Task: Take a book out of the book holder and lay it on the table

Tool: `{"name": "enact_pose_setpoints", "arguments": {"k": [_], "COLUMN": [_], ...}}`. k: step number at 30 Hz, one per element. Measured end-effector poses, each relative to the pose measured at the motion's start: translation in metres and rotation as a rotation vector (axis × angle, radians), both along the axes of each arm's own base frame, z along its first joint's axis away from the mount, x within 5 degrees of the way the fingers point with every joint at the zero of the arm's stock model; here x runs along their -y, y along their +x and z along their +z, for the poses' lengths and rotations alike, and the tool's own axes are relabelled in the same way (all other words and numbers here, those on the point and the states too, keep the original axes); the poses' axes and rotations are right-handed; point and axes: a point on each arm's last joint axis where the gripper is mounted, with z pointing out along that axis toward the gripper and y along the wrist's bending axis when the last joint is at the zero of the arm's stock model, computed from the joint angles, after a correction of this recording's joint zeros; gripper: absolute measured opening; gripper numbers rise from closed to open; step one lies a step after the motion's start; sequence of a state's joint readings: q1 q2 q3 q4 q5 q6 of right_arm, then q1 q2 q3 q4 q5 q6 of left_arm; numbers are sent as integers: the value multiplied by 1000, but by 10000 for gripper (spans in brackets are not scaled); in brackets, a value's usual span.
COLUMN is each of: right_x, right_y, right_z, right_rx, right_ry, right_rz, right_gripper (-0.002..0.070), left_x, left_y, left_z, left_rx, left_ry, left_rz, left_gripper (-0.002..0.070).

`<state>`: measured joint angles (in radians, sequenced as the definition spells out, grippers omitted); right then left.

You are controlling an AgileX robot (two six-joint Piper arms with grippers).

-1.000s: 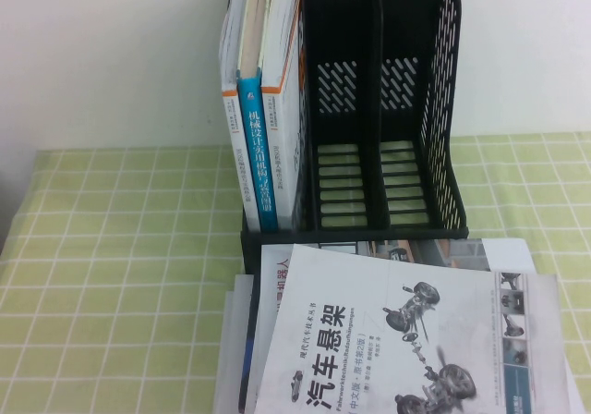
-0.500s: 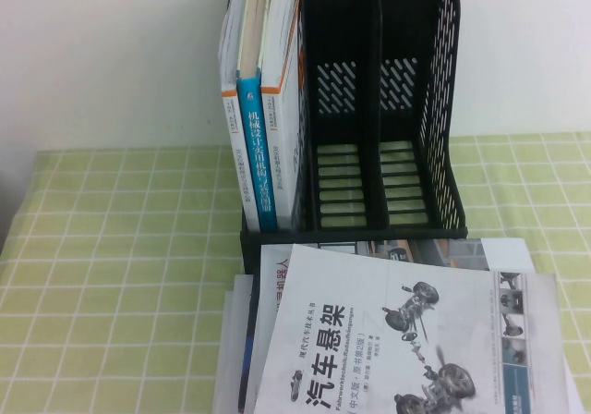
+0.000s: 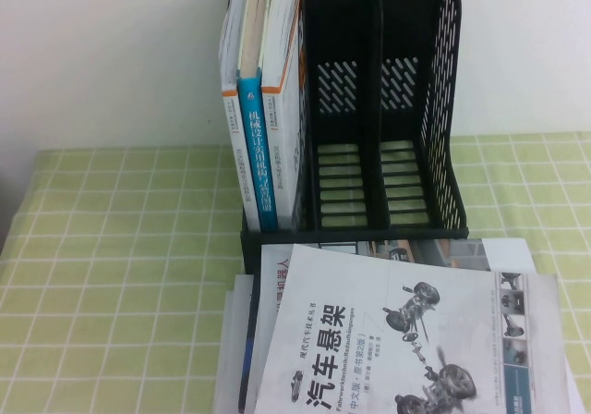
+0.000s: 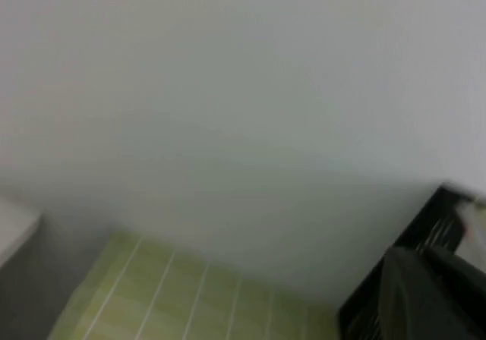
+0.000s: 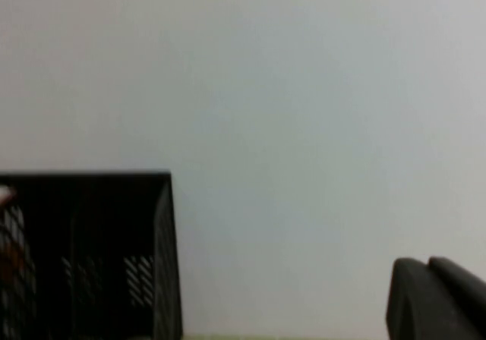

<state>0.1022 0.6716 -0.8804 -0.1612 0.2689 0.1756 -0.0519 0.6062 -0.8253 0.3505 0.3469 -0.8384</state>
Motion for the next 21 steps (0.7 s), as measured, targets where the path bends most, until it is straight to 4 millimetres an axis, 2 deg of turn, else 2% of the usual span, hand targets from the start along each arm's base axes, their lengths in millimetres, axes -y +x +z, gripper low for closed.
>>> {"name": "enact_pose_setpoints", "arguments": {"k": [3,6,10,12,15,18,21], "right_x": [0,-2,-7,-11,-24,-44,-70], "right_y": [24,36,45,49,60,74,89], "right_z": [-15,-22,-35,-47,-70,-92,-104], "right_rx": [-121,-165,-280,-388,-525,-624,-617], "right_ry": [-102,-111,1,62,94,98,118], "right_rz": [-15,-10,18,50,150,326,538], "right_gripper": [-2,-2,-2,-2,-2,-2,-2], "left_x": [3,11,25,32,43,54,73], "left_y": [27,45,70,81,100,117,135], "left_z": [-29,-53,-76,-81,-81,-72,-60], "left_rx": [-288,-497,-606,-586,-473,-337,-229], "left_ry": [49,239,451,456,341,321,390], "left_rz": [-30,-171,-411,-492,-542,-615,-749], "left_gripper": [-3,-3,-3,-3,-3,-3,-3]}}
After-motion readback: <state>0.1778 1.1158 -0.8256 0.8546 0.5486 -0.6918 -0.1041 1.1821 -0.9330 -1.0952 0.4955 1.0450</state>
